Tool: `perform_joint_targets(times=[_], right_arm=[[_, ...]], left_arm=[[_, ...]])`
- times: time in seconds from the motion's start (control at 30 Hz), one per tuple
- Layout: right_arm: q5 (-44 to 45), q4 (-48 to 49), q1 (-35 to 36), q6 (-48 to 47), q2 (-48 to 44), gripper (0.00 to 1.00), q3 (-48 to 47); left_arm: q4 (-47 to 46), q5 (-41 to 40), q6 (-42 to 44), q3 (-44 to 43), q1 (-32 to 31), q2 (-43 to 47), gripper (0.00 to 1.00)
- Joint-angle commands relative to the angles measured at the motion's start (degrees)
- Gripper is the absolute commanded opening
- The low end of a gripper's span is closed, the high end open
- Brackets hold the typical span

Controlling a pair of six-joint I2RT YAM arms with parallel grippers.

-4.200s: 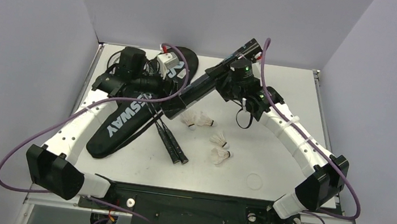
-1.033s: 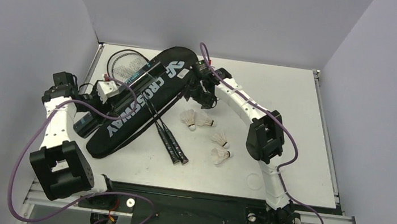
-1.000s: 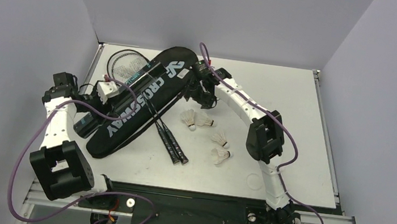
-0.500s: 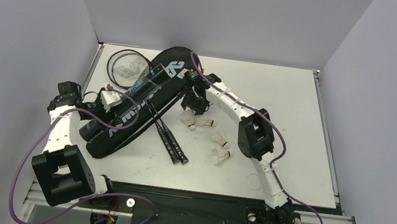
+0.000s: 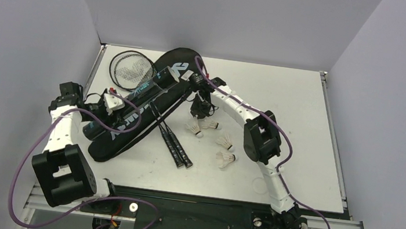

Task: Pack up the badminton gear
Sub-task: Pick up the shuttlecock at the center of the board.

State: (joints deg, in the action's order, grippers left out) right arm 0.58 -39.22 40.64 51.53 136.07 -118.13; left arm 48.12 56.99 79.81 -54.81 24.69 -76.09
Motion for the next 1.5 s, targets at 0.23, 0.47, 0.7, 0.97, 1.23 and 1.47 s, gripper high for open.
perform_joint_targets(times=[0.23,0.47,0.7,0.97,1.23,1.47], right_arm=[[0.3,-2.1,-0.5,-2.0,-14.7,0.00,5.9],[1.0,-1.4,-1.8,-3.2,-29.3,0.00,13.2],[1.5,9.9,-9.1,4.9,-50.3,0.00,30.1],[9.2,27.9,-8.9,16.0,-61.2,0.00,37.9],[15.4,40.5,0.0,17.4,-62.4,0.00,40.0],[13.9,45.3,2.1,18.7,-61.0,0.00,41.3]], left_arm=[[1.4,5.5,3.0,-5.4,-0.2,0.6,0.42],[4.0,7.3,5.5,-6.4,-0.3,0.5,0.39],[15.3,9.8,14.6,-7.5,-0.3,-0.8,0.38],[40.2,11.5,40.2,-9.9,-0.6,-4.9,0.33],[43.4,12.7,43.1,-10.3,-1.7,-4.7,0.28],[43.5,13.1,43.0,-10.0,-2.7,-4.0,0.27]])
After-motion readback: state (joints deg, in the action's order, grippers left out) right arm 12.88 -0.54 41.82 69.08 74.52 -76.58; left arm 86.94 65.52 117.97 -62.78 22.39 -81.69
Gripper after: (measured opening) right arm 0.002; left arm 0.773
